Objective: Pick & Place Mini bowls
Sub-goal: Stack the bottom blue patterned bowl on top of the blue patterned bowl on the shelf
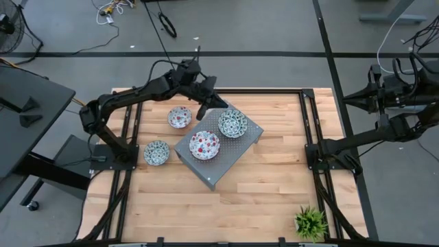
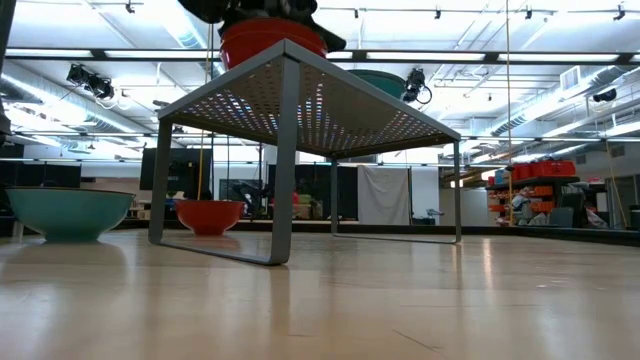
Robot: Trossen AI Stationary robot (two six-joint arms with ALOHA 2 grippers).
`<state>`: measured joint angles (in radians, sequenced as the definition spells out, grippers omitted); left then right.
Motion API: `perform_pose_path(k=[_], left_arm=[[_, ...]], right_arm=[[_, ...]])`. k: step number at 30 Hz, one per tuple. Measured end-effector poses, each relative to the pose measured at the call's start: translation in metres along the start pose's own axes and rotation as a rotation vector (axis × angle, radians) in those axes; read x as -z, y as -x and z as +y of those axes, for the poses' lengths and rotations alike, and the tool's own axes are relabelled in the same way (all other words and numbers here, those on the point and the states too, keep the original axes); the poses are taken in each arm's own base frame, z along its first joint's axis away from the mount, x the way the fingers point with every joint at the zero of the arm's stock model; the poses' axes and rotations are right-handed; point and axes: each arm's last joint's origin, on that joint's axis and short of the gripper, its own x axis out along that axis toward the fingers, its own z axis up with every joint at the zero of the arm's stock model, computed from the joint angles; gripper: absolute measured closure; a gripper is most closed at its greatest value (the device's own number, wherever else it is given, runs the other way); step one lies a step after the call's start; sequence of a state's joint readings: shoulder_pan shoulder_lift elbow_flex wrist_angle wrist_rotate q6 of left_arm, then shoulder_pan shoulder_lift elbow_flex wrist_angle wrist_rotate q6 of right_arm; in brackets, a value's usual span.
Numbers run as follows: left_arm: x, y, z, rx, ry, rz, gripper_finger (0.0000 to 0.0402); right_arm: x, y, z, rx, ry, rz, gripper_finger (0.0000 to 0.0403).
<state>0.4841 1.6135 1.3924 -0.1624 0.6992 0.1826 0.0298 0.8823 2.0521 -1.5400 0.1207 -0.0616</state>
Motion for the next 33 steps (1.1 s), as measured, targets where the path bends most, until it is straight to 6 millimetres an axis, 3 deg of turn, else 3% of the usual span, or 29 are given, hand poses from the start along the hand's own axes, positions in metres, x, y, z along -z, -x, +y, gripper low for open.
perform_pose_path(k=[17, 33], left_arm=[[0.036, -0.001, 0.007, 0.119, -0.091, -0.044, 0.0401], [0.043, -0.005, 0.004, 0.096, -0.055, 0.004, 0.0401]], right_arm=[[0.0, 0.0, 0.0, 0.0, 0.0, 0.0, 0.0376], [0.0, 0.0, 0.0, 0.0, 0.0, 0.001, 0.0376]])
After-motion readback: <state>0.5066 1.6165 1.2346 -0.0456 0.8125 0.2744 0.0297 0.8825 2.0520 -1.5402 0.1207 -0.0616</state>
